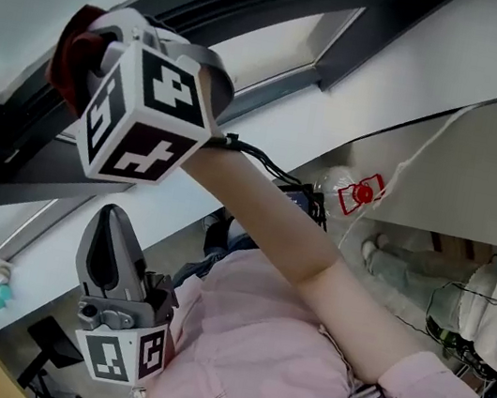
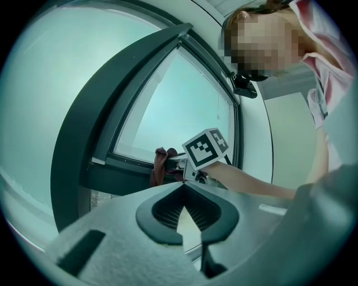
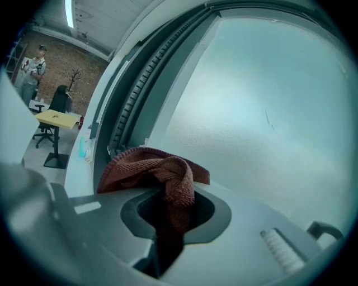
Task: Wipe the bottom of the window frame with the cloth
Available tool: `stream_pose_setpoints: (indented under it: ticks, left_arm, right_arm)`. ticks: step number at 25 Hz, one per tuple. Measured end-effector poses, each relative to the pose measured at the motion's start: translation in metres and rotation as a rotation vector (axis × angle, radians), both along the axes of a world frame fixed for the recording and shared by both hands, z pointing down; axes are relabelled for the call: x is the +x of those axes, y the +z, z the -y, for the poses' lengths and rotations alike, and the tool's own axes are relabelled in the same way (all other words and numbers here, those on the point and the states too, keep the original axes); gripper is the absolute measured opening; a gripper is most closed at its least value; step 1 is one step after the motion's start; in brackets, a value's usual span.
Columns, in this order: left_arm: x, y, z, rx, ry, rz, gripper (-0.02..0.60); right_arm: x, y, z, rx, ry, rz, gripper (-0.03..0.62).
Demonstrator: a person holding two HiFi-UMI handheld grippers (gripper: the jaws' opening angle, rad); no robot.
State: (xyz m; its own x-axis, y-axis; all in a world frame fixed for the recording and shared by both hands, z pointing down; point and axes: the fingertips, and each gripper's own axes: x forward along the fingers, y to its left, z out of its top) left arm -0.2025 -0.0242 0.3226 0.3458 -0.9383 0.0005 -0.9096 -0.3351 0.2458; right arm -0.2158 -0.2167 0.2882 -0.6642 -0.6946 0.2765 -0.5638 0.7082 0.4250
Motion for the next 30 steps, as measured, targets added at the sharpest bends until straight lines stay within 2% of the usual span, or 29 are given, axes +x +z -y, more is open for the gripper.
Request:
stream_pose_setpoints:
  ticks: [6, 12, 21, 30]
  left_arm:
    - [0.013, 0.001, -0.005, -0.028, -0.031, 0.01, 0.0]
    - [0.02, 0.003, -0.011, -0.044, -0.089, 0.033, 0.0]
    - [0.049, 0.001, -0.015, -0.011, -0.121, 0.059, 0.0]
    - [0.053, -0.006, -0.015, 0.027, -0.181, 0.057, 0.0]
  right_arm:
    - [0.003, -0.001, 0.0, -0.016, 0.005, 0.004, 0.058]
    - [0.003, -0.003, -0.002, 0.039, 0.048, 0.004, 0.058]
    - [0.006, -0.002, -0.004, 0.035, 0.023, 0.005, 0.058]
    - [0.003, -0.003, -0.006, 0.066, 0.013, -0.002, 0.057]
